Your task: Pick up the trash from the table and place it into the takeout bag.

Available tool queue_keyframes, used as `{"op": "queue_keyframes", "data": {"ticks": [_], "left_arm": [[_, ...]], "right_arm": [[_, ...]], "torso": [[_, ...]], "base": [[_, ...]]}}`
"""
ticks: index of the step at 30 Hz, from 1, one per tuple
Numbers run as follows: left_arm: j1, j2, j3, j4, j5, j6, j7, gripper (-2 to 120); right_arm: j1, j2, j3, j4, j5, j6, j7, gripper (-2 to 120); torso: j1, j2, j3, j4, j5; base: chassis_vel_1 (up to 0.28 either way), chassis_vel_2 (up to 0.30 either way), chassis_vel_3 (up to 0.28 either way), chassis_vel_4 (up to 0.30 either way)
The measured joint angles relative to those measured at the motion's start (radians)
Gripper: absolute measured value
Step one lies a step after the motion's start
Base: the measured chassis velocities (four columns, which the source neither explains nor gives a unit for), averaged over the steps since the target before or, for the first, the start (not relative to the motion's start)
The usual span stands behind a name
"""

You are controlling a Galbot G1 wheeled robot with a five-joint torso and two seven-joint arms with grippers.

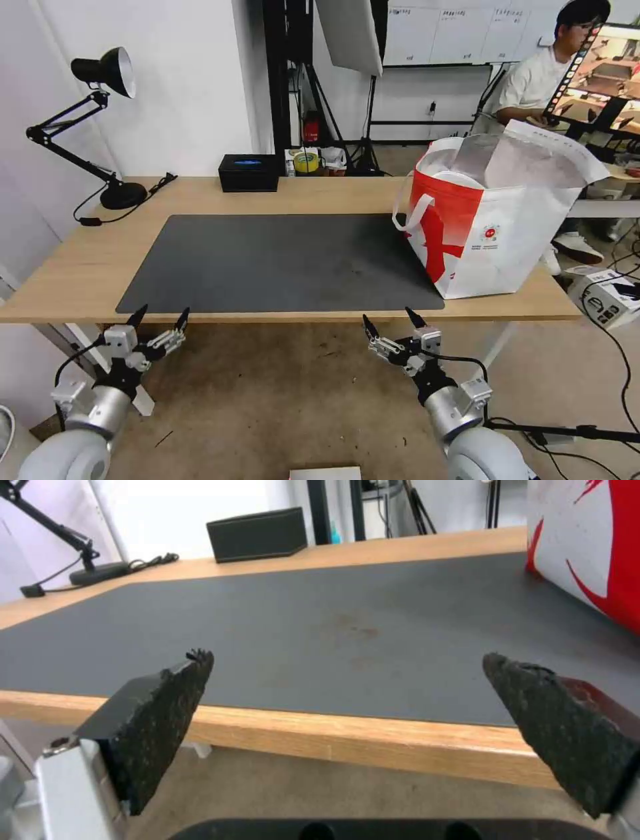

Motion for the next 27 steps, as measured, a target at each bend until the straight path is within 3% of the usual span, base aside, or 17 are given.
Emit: {"op": "queue_keyframes", "data": {"ticks": [7,27], "left_arm": [[0.012,-0.004,-0.008,-0.018,-0.023,0.041,-0.005,100],[0.008,-0.003,-0.007,-0.019,-0.026,0.045,-0.006,100]], "right_arm": [[0.0,0.0,0.0,0.0,0.0,0.0,0.0,100],[0.0,0.0,0.0,0.0,0.0,0.0,0.0,100]], "torso": [[0.0,0.0,0.0,-0.0001,0.0],[0.0,0.0,0.0,-0.0001,0.0]], "base": [[0.0,0.0,0.0,0.0],[0.0,0.0,0.0,0.0]]}}
